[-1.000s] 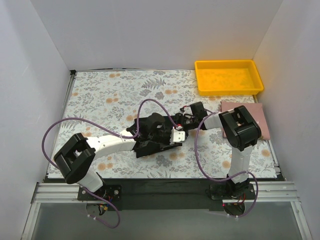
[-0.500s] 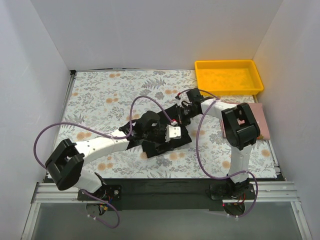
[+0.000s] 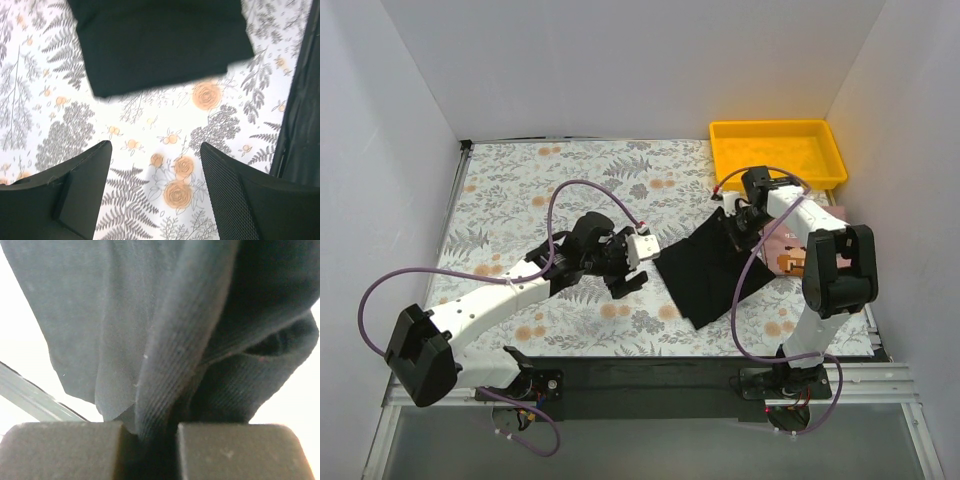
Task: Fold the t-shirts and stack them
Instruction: Neatly place the folded tshirt to the corner
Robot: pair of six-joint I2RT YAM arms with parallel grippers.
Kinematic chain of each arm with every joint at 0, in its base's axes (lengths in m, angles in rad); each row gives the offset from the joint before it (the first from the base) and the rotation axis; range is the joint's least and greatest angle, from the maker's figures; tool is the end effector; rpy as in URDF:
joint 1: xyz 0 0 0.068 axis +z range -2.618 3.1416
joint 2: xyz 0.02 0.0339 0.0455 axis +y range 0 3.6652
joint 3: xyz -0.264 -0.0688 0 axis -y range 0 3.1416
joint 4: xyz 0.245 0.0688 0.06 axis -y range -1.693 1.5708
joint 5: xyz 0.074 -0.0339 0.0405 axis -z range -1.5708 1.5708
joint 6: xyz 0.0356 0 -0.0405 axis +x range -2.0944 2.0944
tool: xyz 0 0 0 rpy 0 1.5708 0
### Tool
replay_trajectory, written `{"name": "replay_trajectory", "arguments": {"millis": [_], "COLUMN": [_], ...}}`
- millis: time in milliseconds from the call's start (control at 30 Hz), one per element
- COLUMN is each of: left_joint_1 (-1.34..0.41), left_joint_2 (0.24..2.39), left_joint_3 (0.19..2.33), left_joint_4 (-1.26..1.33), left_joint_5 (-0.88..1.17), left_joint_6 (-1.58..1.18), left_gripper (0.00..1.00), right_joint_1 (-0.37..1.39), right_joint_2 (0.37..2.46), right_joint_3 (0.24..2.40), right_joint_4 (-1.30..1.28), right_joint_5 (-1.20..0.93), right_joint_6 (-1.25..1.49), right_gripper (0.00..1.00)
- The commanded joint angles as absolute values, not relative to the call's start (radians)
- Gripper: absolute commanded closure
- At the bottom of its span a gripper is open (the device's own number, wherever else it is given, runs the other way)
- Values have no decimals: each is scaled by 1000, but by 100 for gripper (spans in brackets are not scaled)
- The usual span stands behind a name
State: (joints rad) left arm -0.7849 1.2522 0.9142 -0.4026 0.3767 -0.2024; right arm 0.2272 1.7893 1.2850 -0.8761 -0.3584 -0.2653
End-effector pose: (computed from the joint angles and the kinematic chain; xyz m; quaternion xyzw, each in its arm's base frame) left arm 0.1799 -0.1982 0.2673 0.3304 0.8394 -0.3386 0.2677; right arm 0.3295 0.0890 0.2000 -0.2552 0.9459 0.1756 0.0969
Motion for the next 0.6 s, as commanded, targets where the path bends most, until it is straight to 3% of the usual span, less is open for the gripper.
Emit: {"name": "replay_trajectory", "arguments": {"millis": [0, 67, 133, 567], "left_joint_1": [-775, -773, -772, -772], "left_joint_2": [1207, 1203, 1207, 1207], "left_joint_3": [917, 916, 917, 905], "left_joint_4": [-457, -459, -462, -469], "left_joint_5": [313, 299, 287, 249], "left_joint_6": [-206, -204, -209, -206], "left_gripper": [29, 28, 19, 16], "right_joint_1": [167, 126, 91, -52], "right_joint_2": [1703, 1691, 1674, 1681], "right_joint_3": [1333, 1353, 1390, 1638], "right_joint_4": [-974, -1005, -1022, -1140], "right_joint_5": [-308, -290, -272, -204], "right_joint_6": [-368, -394, -422, -469], "right_gripper": [99, 99, 99, 99]}}
